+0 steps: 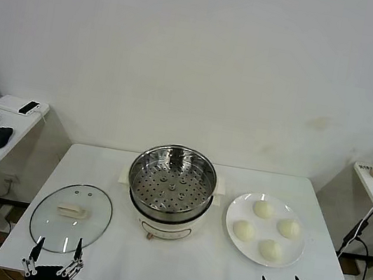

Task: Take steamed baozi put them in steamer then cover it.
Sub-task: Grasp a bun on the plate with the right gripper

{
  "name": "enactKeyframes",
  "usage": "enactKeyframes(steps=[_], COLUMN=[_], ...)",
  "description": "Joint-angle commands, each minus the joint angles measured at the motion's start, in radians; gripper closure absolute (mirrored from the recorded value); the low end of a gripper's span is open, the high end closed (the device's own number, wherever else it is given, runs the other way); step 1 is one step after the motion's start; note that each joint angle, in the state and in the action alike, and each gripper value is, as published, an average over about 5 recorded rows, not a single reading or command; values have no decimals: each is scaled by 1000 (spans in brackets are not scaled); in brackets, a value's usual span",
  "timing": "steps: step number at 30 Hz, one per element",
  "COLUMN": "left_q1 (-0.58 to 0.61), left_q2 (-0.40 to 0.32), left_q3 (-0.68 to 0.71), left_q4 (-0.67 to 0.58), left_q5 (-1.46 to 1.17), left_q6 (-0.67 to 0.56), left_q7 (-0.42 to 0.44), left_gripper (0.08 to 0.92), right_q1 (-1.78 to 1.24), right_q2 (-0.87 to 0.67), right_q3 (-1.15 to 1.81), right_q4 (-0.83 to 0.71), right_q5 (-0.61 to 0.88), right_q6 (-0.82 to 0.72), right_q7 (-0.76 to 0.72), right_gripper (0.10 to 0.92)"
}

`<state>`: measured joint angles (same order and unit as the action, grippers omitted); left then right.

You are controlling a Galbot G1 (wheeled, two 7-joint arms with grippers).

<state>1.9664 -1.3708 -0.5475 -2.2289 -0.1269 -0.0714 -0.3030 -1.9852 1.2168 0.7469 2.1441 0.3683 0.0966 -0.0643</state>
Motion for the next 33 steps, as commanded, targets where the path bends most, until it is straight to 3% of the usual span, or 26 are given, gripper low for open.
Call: enactKeyframes(steps=[1, 7, 16, 26, 33], left_q1=[1, -13, -91, -85, -88], left_q2=[1, 10, -1, -5, -18], left_q3=[3, 17, -26, -8, 20], left_q4=[-12, -65, -60, -63, -60], left_q5=[-1, 13, 82, 122, 163], left_q6=[41, 107, 112, 112, 113], left_q7=[-8, -10, 110, 111, 106], left_gripper=[177, 177, 177, 177, 177], right_q1=[-1, 96, 332, 649, 976], right_q2=[2, -20, -222, -557, -744], right_q3=[-2, 61, 177, 94, -217], right_q4=[1, -1, -92, -320, -532], right_q5=[-4, -104, -364, -607, -682], right_q6=[1, -83, -276, -304, -268], right_q7=[3, -9, -142, -486, -759], right_gripper=[203, 203, 203, 203, 203])
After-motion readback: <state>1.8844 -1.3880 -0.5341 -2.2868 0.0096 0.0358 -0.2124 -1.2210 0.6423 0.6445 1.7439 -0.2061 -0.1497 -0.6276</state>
